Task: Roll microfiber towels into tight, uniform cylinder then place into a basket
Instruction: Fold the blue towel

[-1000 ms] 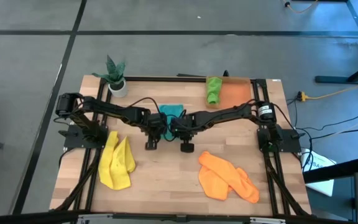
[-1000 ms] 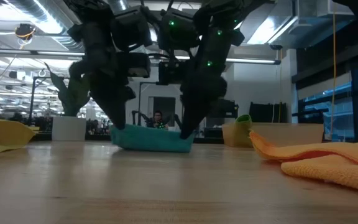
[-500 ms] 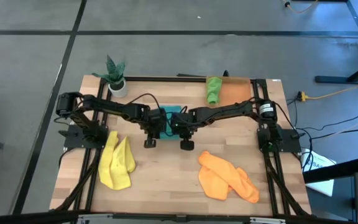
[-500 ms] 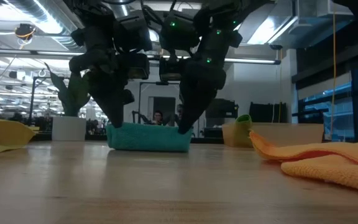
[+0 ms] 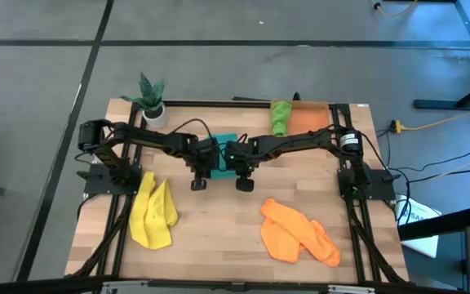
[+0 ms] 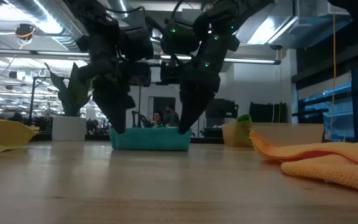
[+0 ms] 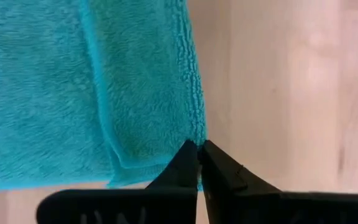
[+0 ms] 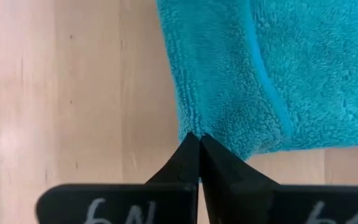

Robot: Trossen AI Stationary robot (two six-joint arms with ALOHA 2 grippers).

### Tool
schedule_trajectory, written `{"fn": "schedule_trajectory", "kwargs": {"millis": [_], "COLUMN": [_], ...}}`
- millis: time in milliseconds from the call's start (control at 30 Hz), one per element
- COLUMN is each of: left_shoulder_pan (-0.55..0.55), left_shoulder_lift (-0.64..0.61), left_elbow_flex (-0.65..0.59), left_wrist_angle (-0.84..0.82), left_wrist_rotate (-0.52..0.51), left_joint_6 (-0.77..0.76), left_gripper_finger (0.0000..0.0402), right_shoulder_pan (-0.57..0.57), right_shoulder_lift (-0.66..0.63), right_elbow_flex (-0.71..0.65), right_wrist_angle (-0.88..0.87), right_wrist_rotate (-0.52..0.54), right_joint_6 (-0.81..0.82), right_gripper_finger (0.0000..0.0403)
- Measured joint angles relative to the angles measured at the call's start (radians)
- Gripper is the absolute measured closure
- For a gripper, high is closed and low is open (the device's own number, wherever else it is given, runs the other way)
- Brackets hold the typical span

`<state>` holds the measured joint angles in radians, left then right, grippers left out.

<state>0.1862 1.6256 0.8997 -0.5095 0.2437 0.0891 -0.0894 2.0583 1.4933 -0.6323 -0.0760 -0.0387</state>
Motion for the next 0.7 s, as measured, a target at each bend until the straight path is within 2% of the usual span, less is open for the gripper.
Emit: {"fn": "schedule_trajectory", "kwargs": {"millis": [67, 267, 500, 700], "left_shoulder_pan": [0.005, 0.011, 0.049, 0.086], "left_shoulder_lift": [0.005, 0.005, 0.005, 0.005], "left_elbow_flex": [0.0, 0.0, 0.0, 0.0], "left_wrist_angle": [0.0, -0.008, -0.016, -0.026], "left_wrist_rotate": [0.046, 0.154, 0.191, 0.19], "left_joint_6": [0.0, 0.0, 0.007, -0.004], "left_gripper_finger": [0.0401, 0.0401, 0.0401, 0.0401], "right_shoulder_pan": [-0.002, -0.008, -0.047, -0.095], "right_shoulder_lift": [0.0, 0.0, 0.0, 0.005], "right_elbow_flex": [0.0, 0.0, 0.0, 0.001], "right_wrist_angle": [-0.001, -0.004, 0.0, 0.002], "right_wrist_rotate": [-0.023, -0.219, -0.227, -0.318], "right_joint_6": [0.001, 0.003, 0.004, 0.011], "right_gripper_finger": [0.0397, 0.0397, 0.0397, 0.0397]}}
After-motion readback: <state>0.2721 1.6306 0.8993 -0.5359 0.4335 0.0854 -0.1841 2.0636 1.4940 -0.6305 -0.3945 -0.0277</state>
